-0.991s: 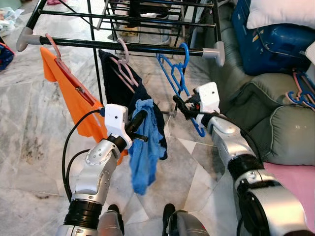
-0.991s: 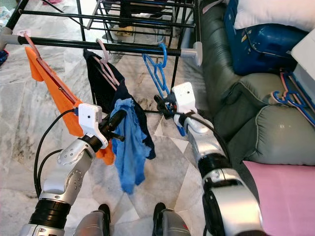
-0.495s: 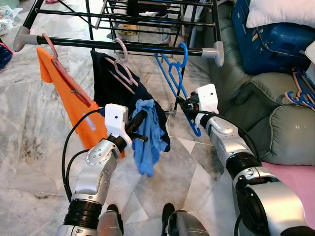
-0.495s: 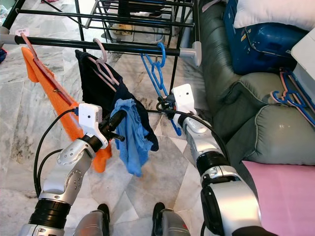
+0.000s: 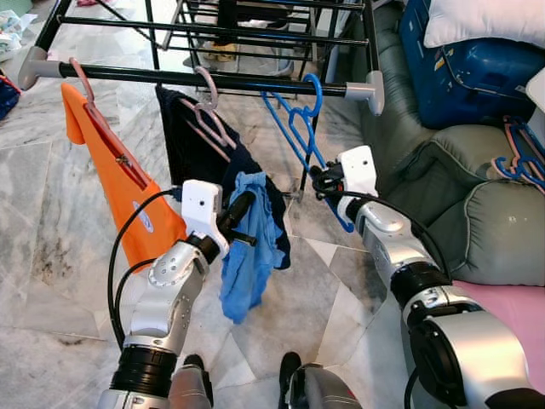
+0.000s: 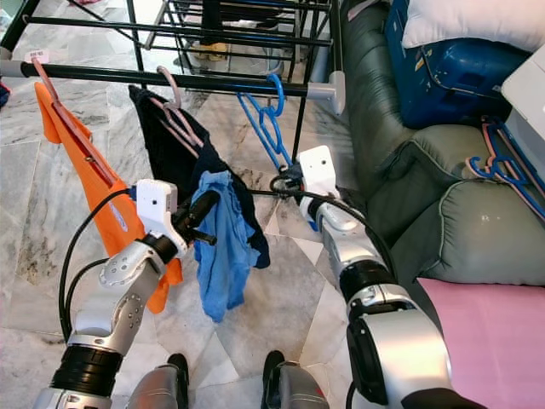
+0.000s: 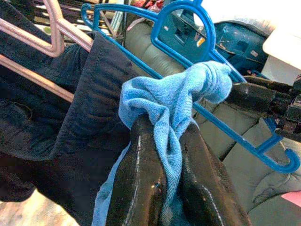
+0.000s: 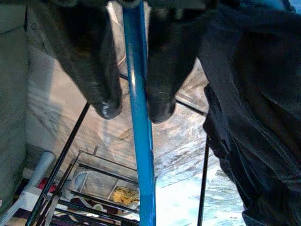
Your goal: Hang hanger
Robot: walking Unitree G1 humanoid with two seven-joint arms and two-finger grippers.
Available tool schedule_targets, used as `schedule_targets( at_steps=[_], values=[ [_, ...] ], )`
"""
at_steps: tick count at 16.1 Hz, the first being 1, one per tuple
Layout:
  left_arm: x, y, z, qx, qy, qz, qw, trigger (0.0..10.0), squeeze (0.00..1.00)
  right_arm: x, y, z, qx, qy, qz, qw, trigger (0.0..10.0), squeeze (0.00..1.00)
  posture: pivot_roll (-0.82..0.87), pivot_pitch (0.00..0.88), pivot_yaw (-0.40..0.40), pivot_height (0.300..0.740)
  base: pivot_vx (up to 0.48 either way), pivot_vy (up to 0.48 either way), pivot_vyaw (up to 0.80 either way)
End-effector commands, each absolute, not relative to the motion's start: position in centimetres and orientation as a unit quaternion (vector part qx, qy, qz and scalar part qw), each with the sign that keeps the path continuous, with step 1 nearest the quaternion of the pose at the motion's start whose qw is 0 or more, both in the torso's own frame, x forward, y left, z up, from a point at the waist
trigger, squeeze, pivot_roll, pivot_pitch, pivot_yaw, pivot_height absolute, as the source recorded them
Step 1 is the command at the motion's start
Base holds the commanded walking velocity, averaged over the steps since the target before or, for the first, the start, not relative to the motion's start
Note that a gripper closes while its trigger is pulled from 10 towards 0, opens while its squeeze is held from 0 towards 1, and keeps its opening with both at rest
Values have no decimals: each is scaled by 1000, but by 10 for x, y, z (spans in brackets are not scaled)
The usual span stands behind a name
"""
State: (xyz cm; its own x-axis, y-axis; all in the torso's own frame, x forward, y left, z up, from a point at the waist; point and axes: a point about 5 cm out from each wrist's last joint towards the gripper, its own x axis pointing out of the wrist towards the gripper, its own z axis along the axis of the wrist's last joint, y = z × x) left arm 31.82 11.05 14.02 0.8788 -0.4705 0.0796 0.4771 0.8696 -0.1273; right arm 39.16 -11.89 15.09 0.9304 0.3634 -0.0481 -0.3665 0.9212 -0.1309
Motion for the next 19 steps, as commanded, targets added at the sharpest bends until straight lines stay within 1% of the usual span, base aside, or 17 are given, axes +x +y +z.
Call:
schedule_targets(
  at_steps=[1,4,5,6,7,8,9,14,19],
  values=[
    [317,107,142,-65,-26,-253,965,10000,0,393,-120,152,-66,8,181,981,0,0,109,251,-62,740,0,0,0],
    [317,107,142,-65,-26,-252,965,10000,0,394,-120,157,-60,-5,177,982,0,0,111,252,-62,740,0,0,0],
    [317,107,142,-65,-26,-252,965,10000,0,394,-120,157,-61,-6,177,982,706,0,111,252,-61,740,0,0,0],
    [317,107,142,-64,-26,-252,965,10000,0,394,-120,157,-61,-6,178,982,706,0,112,252,-60,740,0,0,0],
    [316,107,142,-64,-26,-252,965,10000,0,393,-119,156,-61,-6,180,982,3412,0,112,252,-62,740,0,0,0],
    [316,107,142,-64,-25,-252,965,10000,0,393,-118,156,-61,-6,181,982,8157,0,112,252,-62,740,0,0,0],
    [316,107,141,-64,-25,-252,965,10000,0,393,-118,156,-63,-4,181,981,10000,0,112,252,-62,740,0,0,0],
    [316,106,140,-63,-23,-253,965,10000,0,394,-117,156,-70,1,178,982,10000,0,113,253,-65,740,0,0,0],
    [317,109,143,-64,-32,-241,968,10000,0,395,-124,171,-54,-61,146,986,10000,0,117,255,-70,740,0,0,0]
  ],
)
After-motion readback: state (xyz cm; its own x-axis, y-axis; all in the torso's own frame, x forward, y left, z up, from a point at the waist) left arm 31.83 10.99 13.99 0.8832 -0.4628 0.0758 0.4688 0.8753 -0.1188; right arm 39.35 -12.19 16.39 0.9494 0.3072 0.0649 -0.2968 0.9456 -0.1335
